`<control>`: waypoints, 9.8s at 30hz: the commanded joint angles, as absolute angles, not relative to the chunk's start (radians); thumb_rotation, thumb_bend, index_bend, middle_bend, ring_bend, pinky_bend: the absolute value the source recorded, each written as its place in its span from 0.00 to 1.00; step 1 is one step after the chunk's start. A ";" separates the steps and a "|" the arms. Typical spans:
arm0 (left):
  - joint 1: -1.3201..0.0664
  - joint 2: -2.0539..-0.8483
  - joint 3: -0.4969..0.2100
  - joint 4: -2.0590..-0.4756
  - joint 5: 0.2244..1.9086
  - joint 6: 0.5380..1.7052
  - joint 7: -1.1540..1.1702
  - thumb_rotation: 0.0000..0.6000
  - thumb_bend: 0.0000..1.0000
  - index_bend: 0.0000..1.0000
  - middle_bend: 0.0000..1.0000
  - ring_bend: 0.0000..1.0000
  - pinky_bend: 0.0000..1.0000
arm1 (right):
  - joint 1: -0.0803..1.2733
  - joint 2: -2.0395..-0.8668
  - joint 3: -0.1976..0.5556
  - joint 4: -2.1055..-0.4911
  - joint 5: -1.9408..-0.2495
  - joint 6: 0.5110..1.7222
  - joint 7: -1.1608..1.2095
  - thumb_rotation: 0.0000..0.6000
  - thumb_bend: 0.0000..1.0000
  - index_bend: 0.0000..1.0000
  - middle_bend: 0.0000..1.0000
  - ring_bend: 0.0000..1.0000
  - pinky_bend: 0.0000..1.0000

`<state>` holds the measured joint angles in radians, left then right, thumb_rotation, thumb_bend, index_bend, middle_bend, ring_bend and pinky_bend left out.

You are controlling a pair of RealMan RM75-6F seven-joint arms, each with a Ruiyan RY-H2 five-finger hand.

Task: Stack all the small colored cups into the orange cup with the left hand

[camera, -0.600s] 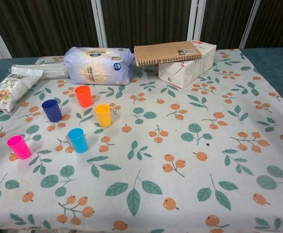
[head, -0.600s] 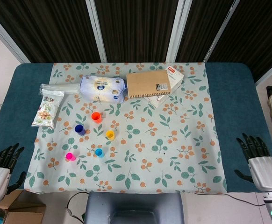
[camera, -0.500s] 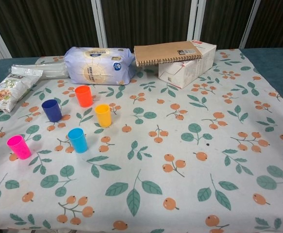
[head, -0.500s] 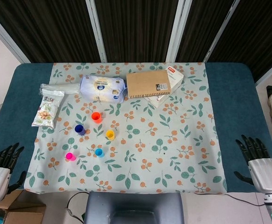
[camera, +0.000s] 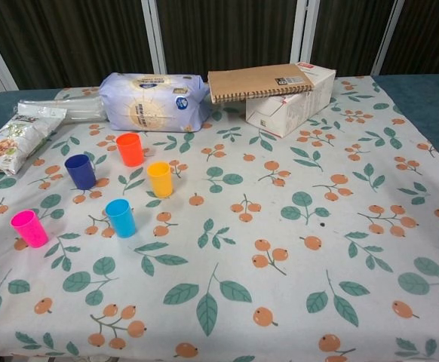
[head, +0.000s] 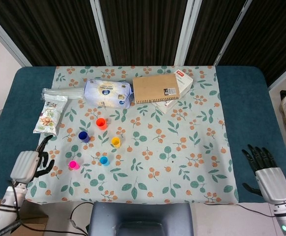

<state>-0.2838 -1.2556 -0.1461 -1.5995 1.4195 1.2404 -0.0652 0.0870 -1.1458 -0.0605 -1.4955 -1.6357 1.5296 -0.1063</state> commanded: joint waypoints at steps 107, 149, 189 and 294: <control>-0.710 -1.601 -0.257 -1.567 1.002 1.140 0.357 1.00 0.36 0.08 1.00 1.00 1.00 | 0.069 -1.110 -0.026 -1.524 -1.605 1.459 -0.091 1.00 0.21 0.00 0.00 0.00 0.00; -0.770 -1.815 -0.273 -1.280 0.907 1.011 0.391 1.00 0.38 0.38 1.00 1.00 1.00 | 0.068 -1.090 -0.039 -1.534 -1.626 1.457 -0.055 1.00 0.21 0.00 0.00 0.00 0.00; -0.819 -1.725 -0.433 -1.155 0.817 0.981 0.288 1.00 0.37 0.58 1.00 1.00 1.00 | 0.061 -1.081 -0.030 -1.538 -1.618 1.469 -0.034 1.00 0.21 0.00 0.00 0.00 0.00; -0.548 -1.644 -0.174 -1.530 1.175 1.125 0.240 1.00 0.38 0.50 1.00 1.00 1.00 | 0.063 -1.088 -0.045 -1.541 -1.640 1.460 -0.056 1.00 0.21 0.00 0.00 0.00 0.00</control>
<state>-0.5428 -1.6541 -0.1465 -1.5215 1.1717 1.1118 0.2589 0.0630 -1.0903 -0.0450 -1.5405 -1.6400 1.4593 -0.0585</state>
